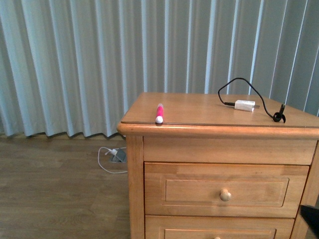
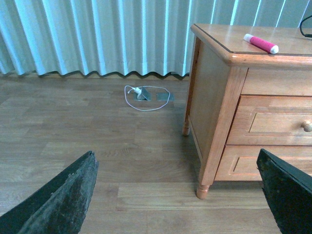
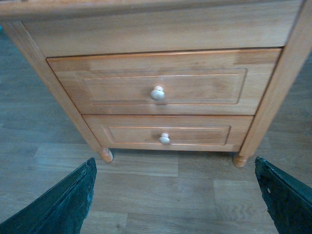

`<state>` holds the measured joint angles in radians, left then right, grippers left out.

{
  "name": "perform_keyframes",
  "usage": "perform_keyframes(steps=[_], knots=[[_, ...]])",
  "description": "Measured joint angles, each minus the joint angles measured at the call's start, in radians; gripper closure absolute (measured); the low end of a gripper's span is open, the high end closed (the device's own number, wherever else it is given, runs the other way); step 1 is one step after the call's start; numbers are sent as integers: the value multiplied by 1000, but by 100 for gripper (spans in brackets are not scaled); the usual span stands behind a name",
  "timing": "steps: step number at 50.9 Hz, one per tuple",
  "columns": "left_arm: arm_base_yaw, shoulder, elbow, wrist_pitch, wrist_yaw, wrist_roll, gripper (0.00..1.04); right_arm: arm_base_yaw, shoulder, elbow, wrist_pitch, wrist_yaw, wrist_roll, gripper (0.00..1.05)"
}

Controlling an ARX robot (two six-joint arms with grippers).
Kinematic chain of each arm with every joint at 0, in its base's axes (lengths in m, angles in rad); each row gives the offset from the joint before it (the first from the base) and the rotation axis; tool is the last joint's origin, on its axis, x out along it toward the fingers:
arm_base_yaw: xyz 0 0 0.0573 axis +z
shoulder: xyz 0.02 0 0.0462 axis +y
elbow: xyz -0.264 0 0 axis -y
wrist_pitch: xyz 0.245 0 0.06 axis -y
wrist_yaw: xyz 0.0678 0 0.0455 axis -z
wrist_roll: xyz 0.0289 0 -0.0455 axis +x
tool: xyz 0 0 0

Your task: Place pink marker in drawer with both arms

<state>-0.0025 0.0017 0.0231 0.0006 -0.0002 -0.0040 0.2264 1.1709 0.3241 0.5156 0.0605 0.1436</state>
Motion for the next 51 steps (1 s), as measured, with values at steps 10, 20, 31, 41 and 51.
perform_keyframes(steps=[10, 20, 31, 41, 51], knots=[[0, 0, 0, 0, 0, 0, 6, 76, 495, 275, 101, 56, -25, 8], [0, 0, 0, 0, 0, 0, 6, 91, 750, 489, 129, 106, -63, 8], [0, 0, 0, 0, 0, 0, 6, 89, 887, 646, 131, 138, -79, 8], [0, 0, 0, 0, 0, 0, 6, 84, 967, 742, 110, 143, -79, 8], [0, 0, 0, 0, 0, 0, 6, 75, 1030, 808, 97, 145, -82, 8]])
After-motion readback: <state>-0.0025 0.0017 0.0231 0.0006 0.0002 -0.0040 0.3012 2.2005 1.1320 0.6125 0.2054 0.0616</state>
